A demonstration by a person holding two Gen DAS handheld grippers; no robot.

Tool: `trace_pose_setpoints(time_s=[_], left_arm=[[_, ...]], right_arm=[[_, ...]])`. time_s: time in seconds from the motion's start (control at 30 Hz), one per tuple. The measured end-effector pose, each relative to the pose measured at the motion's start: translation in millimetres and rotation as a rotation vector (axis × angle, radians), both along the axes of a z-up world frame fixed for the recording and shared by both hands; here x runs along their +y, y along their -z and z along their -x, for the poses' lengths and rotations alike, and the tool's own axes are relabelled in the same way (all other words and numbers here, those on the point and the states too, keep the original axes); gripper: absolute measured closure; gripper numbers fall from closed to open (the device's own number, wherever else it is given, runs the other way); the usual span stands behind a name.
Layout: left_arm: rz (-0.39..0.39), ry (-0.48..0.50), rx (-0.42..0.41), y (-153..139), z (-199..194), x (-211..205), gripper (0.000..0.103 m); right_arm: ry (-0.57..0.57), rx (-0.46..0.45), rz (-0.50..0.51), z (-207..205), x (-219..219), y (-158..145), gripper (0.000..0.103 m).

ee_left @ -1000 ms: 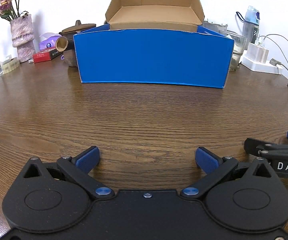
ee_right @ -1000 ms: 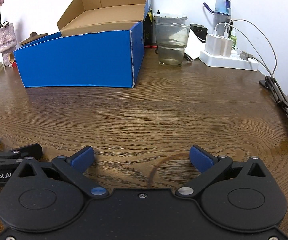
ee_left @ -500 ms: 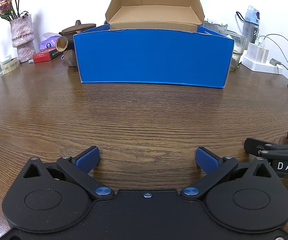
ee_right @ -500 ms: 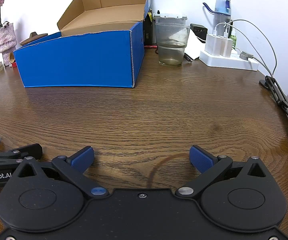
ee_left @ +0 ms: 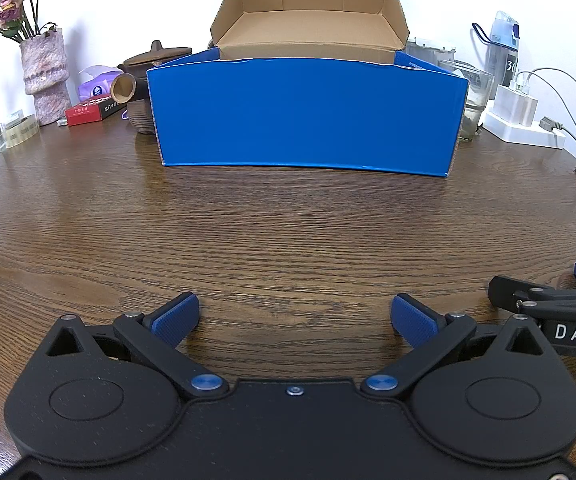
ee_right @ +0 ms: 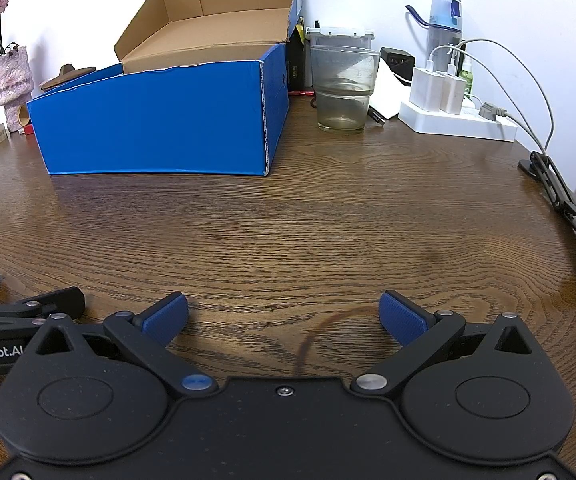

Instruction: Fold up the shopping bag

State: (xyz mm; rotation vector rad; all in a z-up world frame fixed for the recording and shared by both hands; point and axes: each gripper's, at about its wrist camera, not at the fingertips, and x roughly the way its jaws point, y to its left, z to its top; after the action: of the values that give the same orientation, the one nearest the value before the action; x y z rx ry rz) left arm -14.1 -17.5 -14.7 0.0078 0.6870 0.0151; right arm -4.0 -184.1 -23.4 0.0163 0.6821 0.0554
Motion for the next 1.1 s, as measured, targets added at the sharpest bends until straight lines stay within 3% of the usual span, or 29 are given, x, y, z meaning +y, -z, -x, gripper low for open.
trace_pose_setpoints(time_s=[1.1], left_arm=[[0.000,0.000,0.000,0.3,-2.0,-0.4,0.000]], right_arm=[[0.000,0.000,0.000,-0.9,0.9,-0.1,0.000]])
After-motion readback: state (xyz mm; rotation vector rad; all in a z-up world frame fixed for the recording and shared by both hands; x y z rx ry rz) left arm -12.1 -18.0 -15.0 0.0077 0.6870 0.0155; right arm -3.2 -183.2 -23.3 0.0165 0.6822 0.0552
